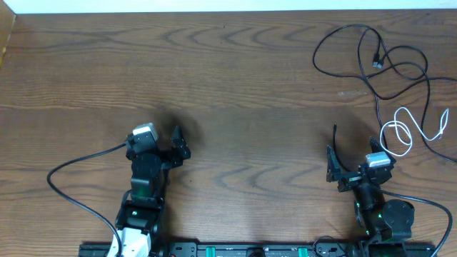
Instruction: Untangle cables
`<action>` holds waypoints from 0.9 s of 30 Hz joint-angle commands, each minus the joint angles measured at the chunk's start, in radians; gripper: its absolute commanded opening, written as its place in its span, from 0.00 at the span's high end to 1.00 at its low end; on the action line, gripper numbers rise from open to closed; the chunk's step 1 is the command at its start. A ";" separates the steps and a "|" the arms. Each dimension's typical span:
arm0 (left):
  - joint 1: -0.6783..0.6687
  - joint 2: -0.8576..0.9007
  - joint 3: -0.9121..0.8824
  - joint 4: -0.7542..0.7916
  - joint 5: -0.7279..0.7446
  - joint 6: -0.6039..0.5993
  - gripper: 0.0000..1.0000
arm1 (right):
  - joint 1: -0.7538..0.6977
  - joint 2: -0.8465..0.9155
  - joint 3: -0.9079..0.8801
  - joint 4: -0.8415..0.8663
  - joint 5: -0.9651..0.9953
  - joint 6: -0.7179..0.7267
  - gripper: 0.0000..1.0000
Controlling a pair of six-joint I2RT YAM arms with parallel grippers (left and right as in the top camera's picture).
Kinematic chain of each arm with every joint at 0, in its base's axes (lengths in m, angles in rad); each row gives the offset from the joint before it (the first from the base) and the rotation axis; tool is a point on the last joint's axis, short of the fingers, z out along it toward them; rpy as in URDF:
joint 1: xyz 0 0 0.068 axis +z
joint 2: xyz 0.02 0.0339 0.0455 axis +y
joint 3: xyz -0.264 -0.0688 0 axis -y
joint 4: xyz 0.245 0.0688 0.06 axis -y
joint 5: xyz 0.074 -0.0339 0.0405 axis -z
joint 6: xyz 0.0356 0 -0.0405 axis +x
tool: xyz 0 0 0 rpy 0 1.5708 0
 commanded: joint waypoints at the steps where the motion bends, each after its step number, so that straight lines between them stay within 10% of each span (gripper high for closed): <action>1: 0.000 -0.054 -0.031 0.006 -0.020 0.005 0.02 | 0.000 -0.006 -0.001 -0.005 0.008 -0.011 0.01; 10: 0.000 -0.176 -0.151 0.043 -0.020 -0.040 0.02 | 0.000 -0.006 -0.001 -0.005 0.008 -0.011 0.01; 27: 0.001 -0.675 -0.156 -0.386 -0.032 0.000 0.02 | 0.000 -0.006 -0.001 -0.005 0.008 -0.011 0.01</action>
